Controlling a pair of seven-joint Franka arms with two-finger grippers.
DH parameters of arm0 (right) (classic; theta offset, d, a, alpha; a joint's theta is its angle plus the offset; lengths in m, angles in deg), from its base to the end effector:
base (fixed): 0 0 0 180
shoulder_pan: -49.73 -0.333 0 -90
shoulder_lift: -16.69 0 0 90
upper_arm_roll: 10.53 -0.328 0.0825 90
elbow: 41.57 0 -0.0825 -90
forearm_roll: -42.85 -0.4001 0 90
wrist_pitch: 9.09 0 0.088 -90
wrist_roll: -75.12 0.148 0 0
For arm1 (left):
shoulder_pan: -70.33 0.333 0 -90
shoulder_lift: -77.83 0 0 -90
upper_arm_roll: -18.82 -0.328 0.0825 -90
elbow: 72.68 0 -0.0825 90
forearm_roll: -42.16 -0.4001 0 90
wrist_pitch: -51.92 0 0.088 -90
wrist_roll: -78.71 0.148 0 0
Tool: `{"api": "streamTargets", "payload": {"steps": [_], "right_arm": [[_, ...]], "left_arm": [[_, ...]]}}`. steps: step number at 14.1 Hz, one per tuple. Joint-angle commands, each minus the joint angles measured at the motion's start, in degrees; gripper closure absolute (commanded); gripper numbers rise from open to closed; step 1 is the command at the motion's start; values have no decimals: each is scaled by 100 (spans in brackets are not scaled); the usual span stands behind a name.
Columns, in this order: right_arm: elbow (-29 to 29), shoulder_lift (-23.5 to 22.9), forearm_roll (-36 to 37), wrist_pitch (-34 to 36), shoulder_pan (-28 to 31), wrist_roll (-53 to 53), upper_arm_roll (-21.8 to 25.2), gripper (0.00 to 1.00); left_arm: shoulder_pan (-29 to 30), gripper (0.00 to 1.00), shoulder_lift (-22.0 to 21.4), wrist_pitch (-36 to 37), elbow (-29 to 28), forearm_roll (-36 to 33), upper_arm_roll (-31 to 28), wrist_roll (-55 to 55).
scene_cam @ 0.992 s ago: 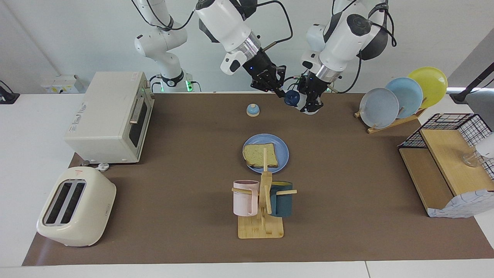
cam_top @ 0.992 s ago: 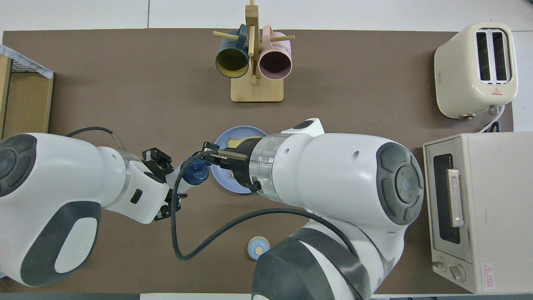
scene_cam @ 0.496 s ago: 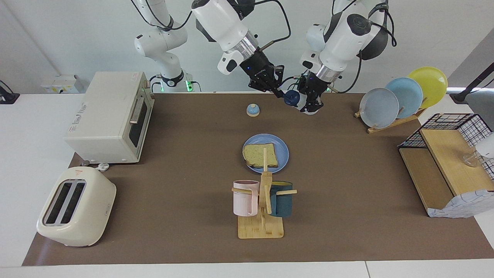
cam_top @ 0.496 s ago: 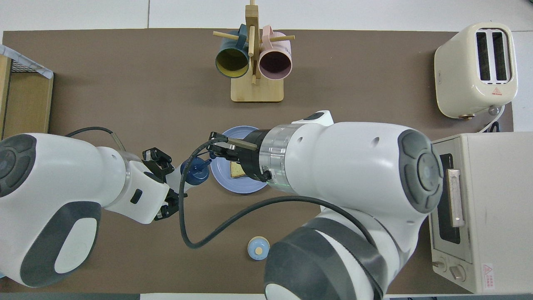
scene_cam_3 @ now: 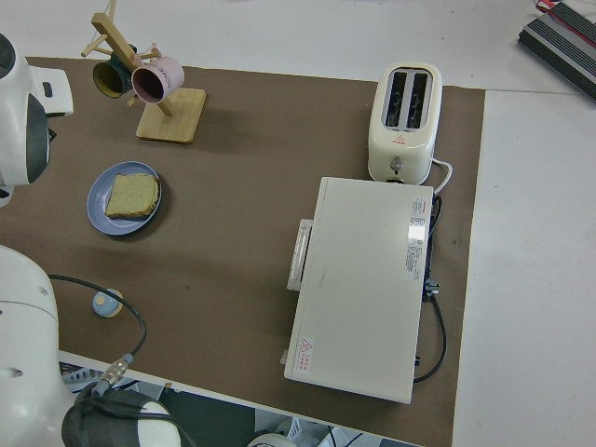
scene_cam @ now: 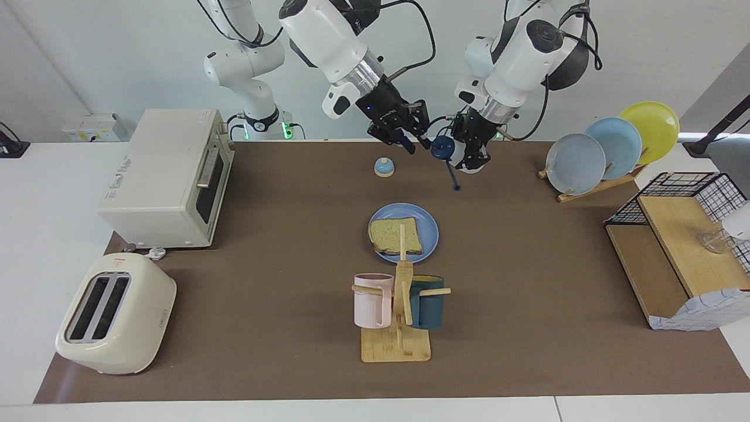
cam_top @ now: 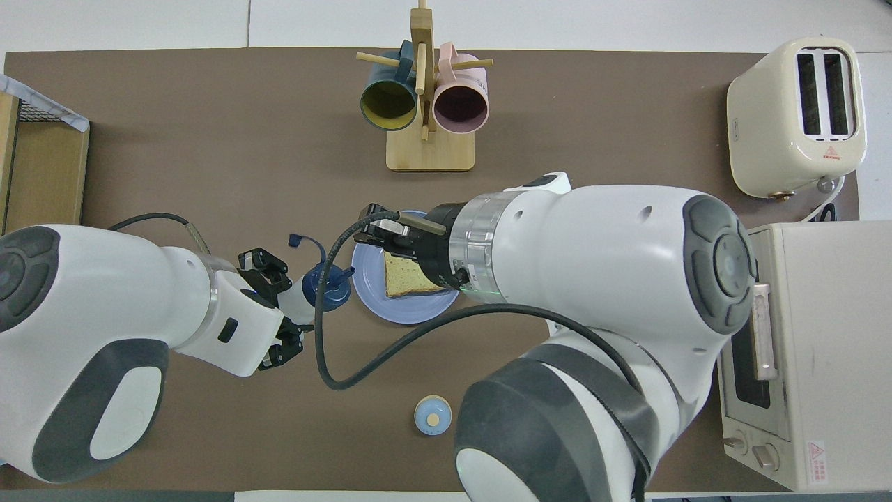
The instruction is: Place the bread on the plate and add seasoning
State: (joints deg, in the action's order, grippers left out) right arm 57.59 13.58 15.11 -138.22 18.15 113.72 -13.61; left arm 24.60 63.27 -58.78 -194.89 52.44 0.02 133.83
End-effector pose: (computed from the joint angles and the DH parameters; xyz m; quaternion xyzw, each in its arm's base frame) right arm 0.5239 0.3949 0.5661 -0.9398 0.1367 -0.0512 0.3089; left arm 0.4419 -0.2380 0.4816 0.7651 -0.6314 0.0480 0.1166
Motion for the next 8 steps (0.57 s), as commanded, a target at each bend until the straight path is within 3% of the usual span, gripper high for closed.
{"api": "streamTargets", "payload": {"steps": [1,3,5,8], "right_arm": [[104,100,1134,430,335,-622,-17,0],[147,161,1481,1001,852,-1448,-17,0],[139,231,1542,2096,1520,-1784,-17,0],[-745,258,2338,4134,2241,-1924,-17,0]], "left_arm": [[-42,100,-118,-13,-93,-70,-35,-27],[-42,100,-109,-22,-75,-79,-44,-36],[-42,100,-39,-39,-5,-105,-44,-53],[-138,100,111,-154,153,-842,8,-404]]}}
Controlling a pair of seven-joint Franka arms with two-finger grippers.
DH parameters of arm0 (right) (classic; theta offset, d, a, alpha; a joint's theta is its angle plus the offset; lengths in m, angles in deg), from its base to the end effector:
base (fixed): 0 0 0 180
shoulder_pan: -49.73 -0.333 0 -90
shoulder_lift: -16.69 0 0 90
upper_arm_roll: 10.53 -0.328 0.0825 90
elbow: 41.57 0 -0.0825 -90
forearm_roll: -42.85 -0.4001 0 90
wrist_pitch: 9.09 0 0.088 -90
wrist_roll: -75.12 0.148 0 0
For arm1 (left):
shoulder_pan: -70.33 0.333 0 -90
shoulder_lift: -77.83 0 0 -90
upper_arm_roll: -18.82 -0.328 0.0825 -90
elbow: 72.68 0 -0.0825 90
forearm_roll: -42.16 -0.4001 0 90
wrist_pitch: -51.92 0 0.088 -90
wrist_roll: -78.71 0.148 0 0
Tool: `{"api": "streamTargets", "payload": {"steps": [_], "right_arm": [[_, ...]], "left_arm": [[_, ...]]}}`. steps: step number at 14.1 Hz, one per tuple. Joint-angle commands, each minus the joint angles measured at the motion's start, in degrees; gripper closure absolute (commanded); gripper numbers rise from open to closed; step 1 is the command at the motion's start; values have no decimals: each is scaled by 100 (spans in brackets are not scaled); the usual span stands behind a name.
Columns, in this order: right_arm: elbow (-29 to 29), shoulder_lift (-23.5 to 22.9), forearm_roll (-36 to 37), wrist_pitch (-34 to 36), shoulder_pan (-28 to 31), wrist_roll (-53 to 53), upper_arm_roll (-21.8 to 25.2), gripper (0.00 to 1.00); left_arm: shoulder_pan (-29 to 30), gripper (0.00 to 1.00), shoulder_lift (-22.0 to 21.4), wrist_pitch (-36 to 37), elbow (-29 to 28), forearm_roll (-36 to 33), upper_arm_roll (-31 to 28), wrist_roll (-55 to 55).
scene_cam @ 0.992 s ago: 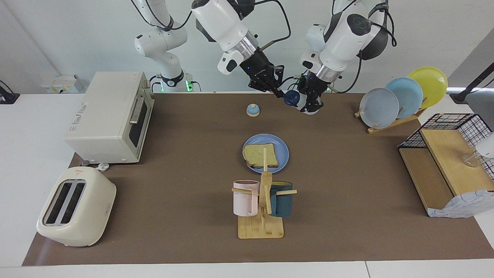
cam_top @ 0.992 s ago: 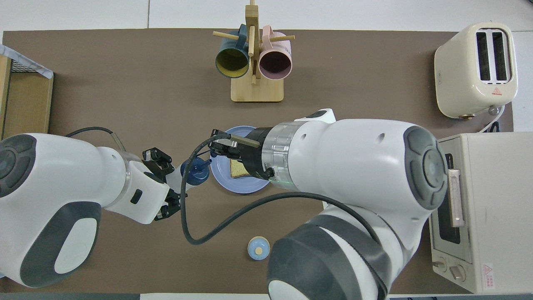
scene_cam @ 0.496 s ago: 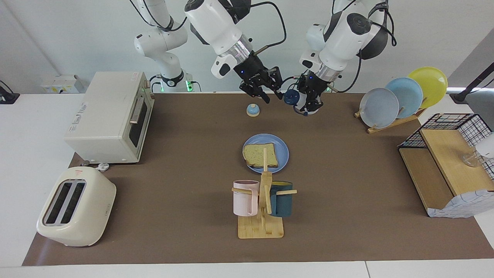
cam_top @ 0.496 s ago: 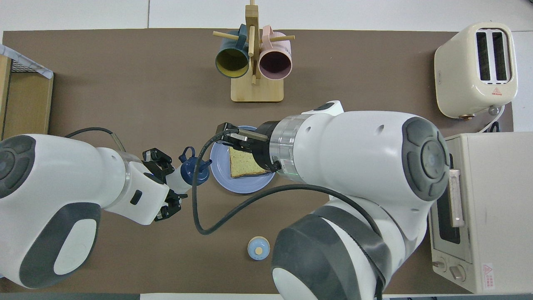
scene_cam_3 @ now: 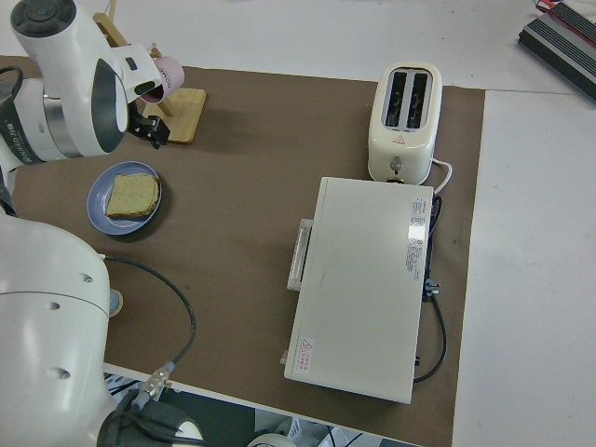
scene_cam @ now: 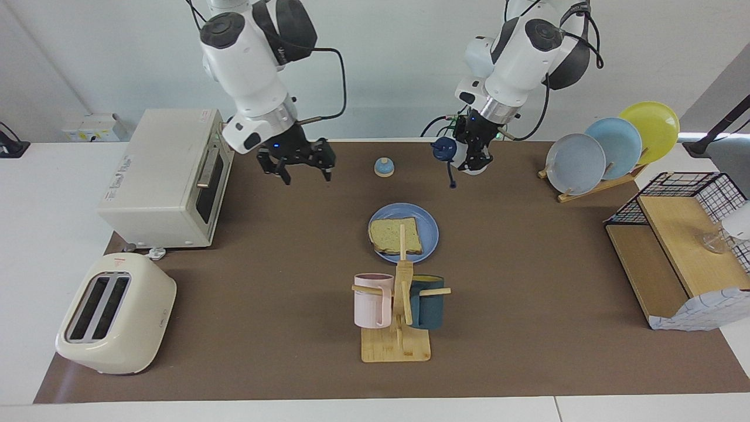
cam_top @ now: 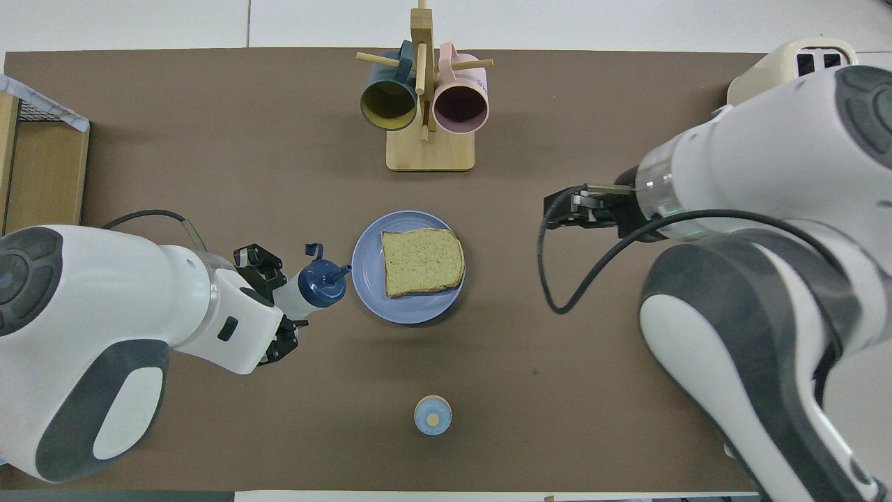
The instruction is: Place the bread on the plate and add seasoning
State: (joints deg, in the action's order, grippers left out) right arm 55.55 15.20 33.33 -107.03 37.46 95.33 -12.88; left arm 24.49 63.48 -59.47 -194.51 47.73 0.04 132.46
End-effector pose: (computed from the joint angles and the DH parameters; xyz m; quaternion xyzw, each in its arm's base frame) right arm 0.5610 0.1691 0.5333 -0.9947 0.0605 0.0303 0.0771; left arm 0.4483 -0.2326 0.4824 0.7666 -0.6358 0.0456 0.0772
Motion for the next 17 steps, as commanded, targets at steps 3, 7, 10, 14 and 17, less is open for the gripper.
{"api": "streamTargets", "payload": {"steps": [3,7,10,14,17], "right_arm": [[-1204,-8,819,1830,944,-982,-107,0],[-1082,105,952,1989,1051,-1274,-98,0],[-448,484,943,1647,1200,-1476,-90,0],[-449,439,934,1558,1244,-1520,-64,0],[-404,440,943,1454,1218,-1520,-46,0]], "left_arm": [[-137,100,466,-67,343,-880,163,-391],[-171,100,1004,-14,687,-1819,488,-813],[-531,100,1337,-5,714,-2734,560,-1418],[-962,100,1777,310,828,-3614,560,-1972],[-1191,100,2241,863,1160,-4229,560,-2166]]}}
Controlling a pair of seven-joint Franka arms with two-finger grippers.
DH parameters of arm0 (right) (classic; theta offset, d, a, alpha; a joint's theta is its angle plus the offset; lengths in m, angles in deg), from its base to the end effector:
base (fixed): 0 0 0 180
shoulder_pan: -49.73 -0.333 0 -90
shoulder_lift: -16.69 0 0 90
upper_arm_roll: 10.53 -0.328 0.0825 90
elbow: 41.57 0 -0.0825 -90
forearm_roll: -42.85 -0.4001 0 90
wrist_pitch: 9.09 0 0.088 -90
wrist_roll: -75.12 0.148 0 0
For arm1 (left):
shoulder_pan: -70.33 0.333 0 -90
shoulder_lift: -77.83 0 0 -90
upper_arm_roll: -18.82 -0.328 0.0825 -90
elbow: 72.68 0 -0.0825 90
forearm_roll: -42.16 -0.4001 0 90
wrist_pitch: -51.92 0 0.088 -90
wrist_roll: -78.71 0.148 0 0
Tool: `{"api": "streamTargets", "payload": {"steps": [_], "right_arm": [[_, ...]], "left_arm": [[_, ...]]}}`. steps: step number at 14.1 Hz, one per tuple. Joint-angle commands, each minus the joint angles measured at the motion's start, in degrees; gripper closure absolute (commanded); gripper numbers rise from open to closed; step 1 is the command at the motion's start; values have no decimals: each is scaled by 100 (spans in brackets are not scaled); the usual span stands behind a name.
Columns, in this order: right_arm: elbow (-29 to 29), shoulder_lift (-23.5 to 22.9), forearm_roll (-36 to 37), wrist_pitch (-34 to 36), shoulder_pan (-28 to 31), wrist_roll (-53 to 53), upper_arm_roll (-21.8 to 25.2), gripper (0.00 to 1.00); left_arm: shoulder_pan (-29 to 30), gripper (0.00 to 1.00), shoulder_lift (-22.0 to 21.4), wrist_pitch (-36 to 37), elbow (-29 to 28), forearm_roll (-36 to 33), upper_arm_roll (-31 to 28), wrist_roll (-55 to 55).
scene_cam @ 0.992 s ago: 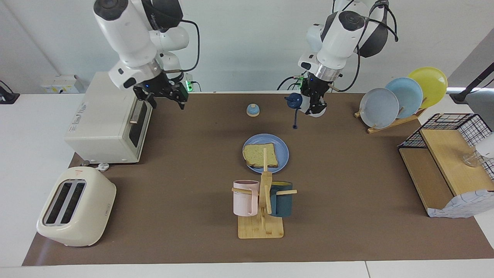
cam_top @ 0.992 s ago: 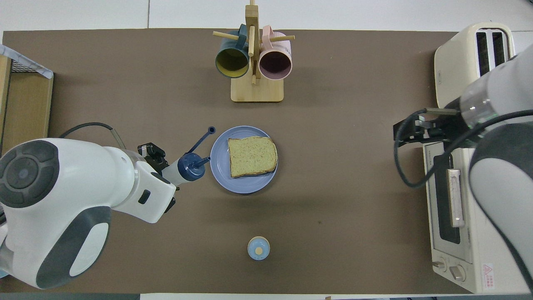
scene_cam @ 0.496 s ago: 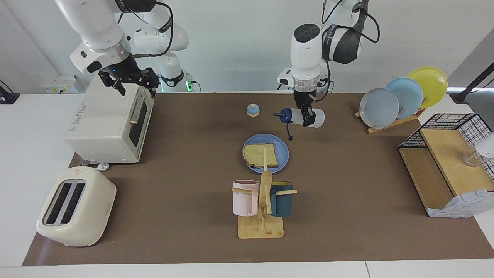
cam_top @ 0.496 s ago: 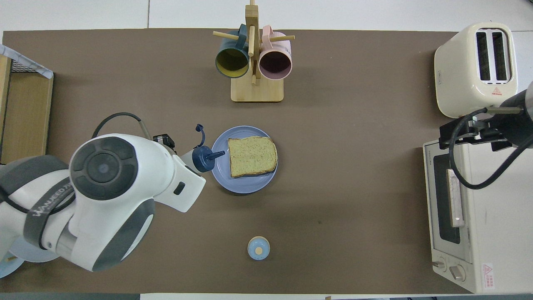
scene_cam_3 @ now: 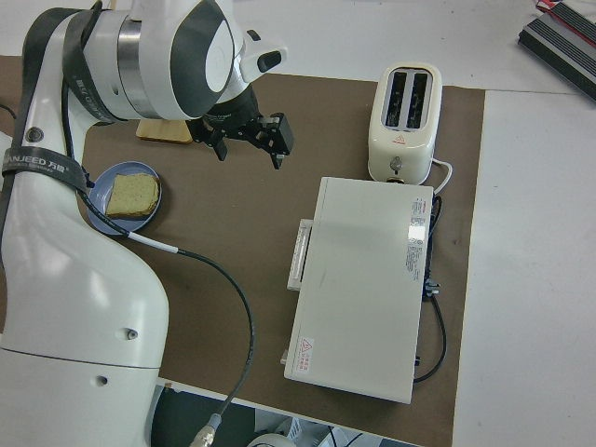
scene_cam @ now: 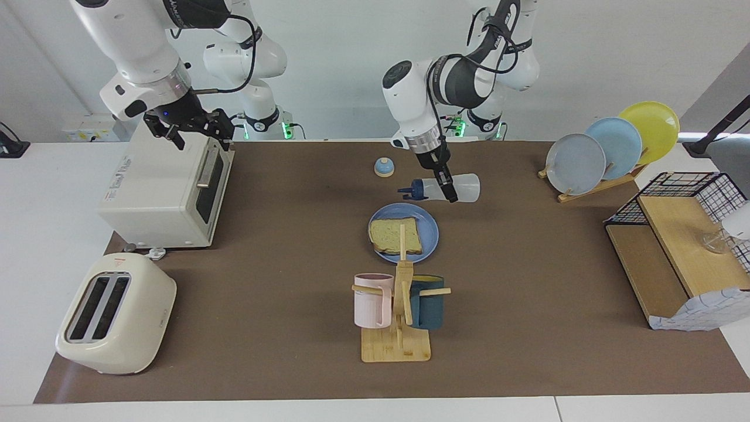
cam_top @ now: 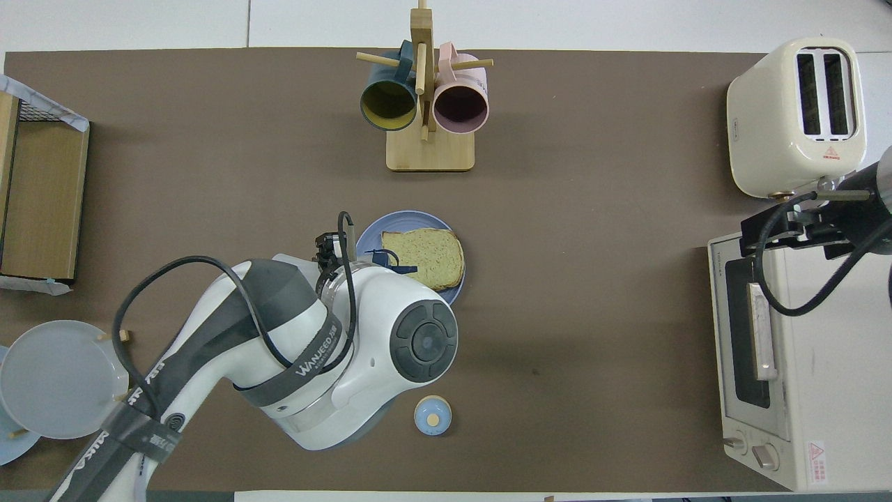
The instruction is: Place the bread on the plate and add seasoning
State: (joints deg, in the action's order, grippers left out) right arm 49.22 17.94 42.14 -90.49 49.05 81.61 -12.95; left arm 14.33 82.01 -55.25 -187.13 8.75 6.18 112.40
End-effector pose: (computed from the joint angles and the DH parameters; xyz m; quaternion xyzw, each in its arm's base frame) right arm 0.5400 0.0315 0.5895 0.9970 -0.0291 -0.0712 0.0002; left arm 0.4520 -0.3411 0.3910 -0.6747 0.6792 0.0723 0.2796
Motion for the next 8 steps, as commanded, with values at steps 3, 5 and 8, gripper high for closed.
{"api": "streamTargets", "payload": {"steps": [3,5,8], "right_arm": [[184,121,62,-183,94,-165,5,0],[176,130,35,-166,94,-165,14,0],[106,121,53,-227,155,-471,23,0]], "left_arm": [[-394,100,1153,1021,793,-981,-54,-239],[-465,100,1349,1215,784,-1315,-54,-310],[-500,100,1551,1418,784,-1694,-71,-319]]}}
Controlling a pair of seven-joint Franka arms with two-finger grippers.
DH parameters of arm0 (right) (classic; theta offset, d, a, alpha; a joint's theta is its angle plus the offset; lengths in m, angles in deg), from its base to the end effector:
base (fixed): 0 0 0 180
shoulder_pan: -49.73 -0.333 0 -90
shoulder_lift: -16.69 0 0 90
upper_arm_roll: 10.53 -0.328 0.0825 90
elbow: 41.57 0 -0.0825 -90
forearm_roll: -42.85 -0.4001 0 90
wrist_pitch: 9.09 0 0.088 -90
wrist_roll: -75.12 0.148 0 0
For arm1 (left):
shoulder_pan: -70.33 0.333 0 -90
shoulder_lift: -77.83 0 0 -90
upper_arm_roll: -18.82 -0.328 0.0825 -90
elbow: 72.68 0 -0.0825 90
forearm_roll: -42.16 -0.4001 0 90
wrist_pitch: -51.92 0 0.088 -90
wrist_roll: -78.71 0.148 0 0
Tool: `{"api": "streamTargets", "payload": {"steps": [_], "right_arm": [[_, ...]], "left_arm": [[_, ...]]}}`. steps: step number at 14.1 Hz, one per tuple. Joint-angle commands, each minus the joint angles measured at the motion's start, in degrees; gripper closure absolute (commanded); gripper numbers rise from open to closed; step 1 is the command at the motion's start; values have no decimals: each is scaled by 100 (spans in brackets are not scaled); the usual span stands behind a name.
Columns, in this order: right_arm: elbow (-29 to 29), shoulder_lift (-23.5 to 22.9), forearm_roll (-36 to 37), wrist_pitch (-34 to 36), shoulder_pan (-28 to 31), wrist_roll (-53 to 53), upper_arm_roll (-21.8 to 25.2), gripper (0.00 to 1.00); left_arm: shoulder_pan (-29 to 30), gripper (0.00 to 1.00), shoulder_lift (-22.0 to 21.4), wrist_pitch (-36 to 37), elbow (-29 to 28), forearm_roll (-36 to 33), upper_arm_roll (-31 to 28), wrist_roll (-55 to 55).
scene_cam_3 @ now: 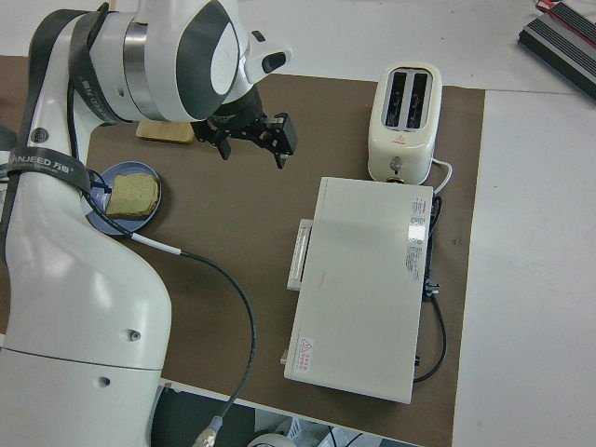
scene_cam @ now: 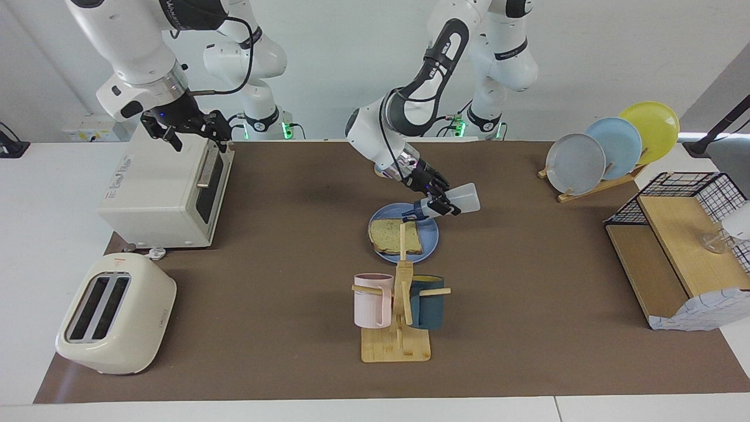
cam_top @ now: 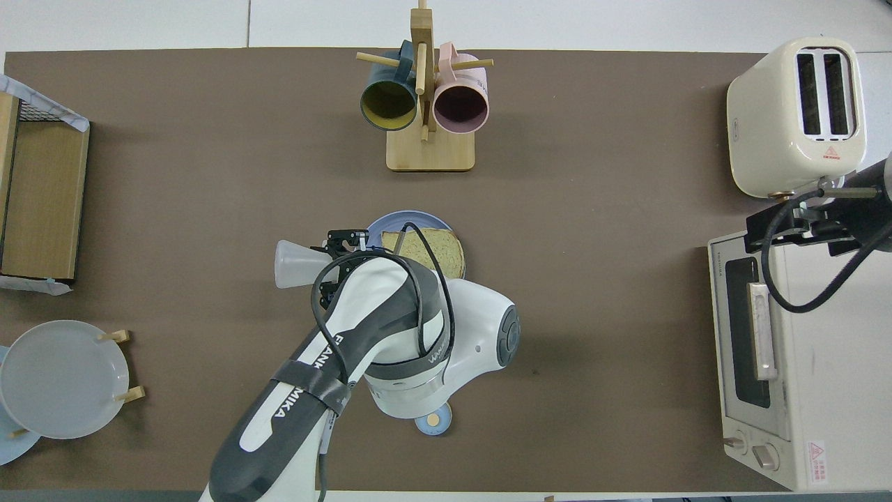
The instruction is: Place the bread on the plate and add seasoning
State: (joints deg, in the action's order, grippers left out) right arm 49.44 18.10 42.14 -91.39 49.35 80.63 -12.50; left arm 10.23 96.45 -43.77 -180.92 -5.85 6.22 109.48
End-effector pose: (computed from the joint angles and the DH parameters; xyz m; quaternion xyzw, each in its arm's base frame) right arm 0.5419 0.0244 0.5902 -0.9976 0.0271 0.0639 0.0014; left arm 0.4639 -0.3616 0.3195 -0.5820 0.6573 0.1824 0.4427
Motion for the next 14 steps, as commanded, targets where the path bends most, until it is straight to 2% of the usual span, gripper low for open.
{"api": "streamTargets", "payload": {"steps": [1,6,7,8,10,14], "right_arm": [[75,97,79,-146,178,-514,-22,0],[128,97,44,-269,460,-840,-22,0],[128,97,44,-269,460,-849,-22,0],[119,97,44,-269,443,-849,-31,0],[119,97,44,-242,434,-858,-31,0],[119,105,44,-234,407,-849,-40,0]], "left_arm": [[-82,100,133,375,154,-487,-67,-18],[-82,100,291,823,83,-1043,-67,-9],[-99,100,579,1077,145,-1244,-67,-9],[-73,100,973,1253,467,-1324,-84,0],[32,100,1039,1264,777,-1334,-84,0],[-37,100,1057,1255,857,-1360,-76,8]]}}
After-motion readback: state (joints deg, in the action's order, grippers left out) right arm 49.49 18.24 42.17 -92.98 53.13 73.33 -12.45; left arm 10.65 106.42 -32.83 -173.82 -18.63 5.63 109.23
